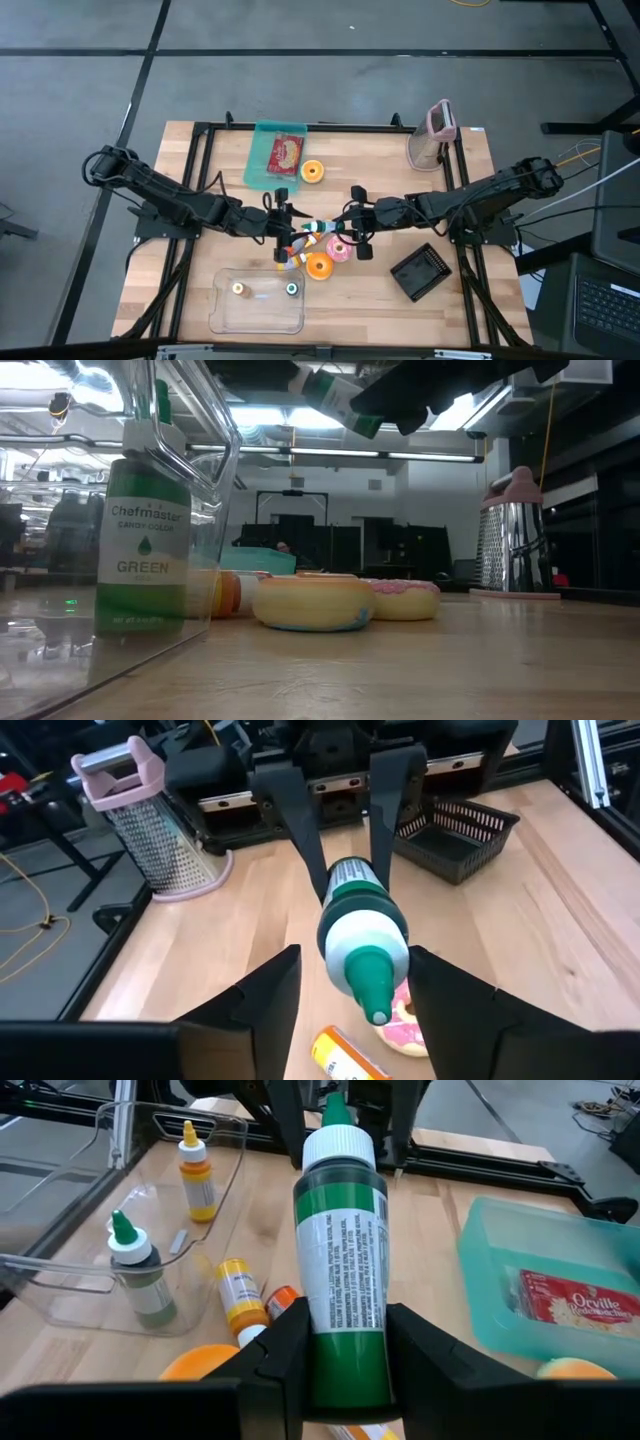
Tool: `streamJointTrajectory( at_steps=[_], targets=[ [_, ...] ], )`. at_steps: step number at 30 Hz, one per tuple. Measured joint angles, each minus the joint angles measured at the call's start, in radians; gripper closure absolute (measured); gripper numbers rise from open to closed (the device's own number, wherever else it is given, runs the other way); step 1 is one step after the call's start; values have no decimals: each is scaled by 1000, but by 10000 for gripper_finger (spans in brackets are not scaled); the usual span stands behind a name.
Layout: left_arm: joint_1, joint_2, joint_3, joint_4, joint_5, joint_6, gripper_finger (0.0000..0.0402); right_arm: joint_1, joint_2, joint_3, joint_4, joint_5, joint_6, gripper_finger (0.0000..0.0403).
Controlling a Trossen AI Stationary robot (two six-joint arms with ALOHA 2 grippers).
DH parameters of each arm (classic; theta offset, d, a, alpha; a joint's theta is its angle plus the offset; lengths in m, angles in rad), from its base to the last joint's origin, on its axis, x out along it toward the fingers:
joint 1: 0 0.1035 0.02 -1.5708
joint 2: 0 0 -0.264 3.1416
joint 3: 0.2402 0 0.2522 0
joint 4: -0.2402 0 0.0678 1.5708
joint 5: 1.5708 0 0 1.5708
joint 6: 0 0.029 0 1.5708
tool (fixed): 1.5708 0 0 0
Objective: Pick & Place Food Item
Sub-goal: Put the green food coloring bottle into the transparent bin
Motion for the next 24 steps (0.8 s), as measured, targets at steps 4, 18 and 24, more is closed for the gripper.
streamJointTrajectory(
  at_steps=[4,18,24],
  targets=[
    [0,0,0,9,-4,0,204,0,0,0,0,-3,0,293],
    [9,0,0,10,25,-4,206,0,0,0,0,-13,0,293],
    [9,8,-1,11,64,-11,204,-7,0,0,-1,-40,0,293]
  ],
)
